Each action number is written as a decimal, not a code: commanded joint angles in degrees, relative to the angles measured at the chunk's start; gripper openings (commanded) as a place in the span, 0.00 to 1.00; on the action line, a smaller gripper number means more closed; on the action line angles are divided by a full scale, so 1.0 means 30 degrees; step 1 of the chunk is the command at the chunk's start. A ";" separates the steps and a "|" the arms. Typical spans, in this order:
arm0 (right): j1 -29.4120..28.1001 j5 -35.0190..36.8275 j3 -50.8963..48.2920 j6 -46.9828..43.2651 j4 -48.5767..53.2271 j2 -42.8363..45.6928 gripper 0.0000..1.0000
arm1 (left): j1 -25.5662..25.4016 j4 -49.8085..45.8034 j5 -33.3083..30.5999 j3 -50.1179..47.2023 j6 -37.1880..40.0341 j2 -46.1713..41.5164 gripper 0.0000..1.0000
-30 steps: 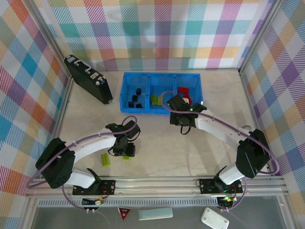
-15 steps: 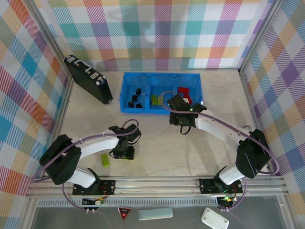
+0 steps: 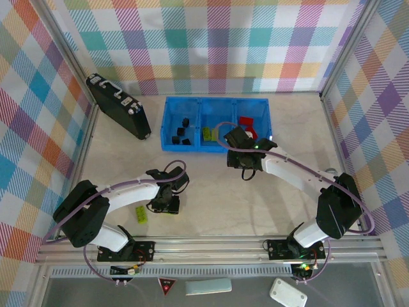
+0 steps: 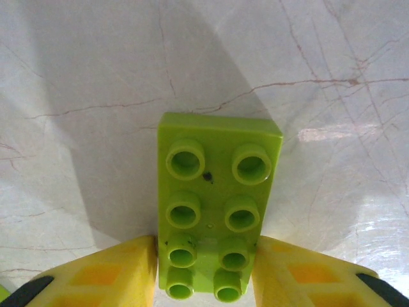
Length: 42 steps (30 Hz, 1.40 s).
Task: Sort the legos into containers by color
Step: Pick up the lego from the middle-left of the table.
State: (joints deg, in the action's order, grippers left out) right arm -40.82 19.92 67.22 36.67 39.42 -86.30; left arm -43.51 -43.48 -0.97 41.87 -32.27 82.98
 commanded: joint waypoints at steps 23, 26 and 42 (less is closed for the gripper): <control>0.0100 -0.0079 -0.0351 0.0217 -0.0015 0.0362 0.49 | -0.0513 -0.0679 -0.0249 0.0996 -0.0330 -0.0127 0.33; 0.0101 -0.0020 -0.0605 0.0289 0.0101 0.0633 0.49 | -0.0577 -0.0791 -0.0276 0.1527 -0.0161 0.0184 0.33; 0.0115 0.0654 -0.2984 0.1301 0.1293 0.3689 0.49 | -0.0703 -0.0476 0.0288 0.5869 0.1332 0.3961 0.33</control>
State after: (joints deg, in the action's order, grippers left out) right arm -40.82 20.75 59.48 38.65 41.45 -77.14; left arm -44.93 -43.92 -0.91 56.75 -30.13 93.25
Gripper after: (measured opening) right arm 0.491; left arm 0.335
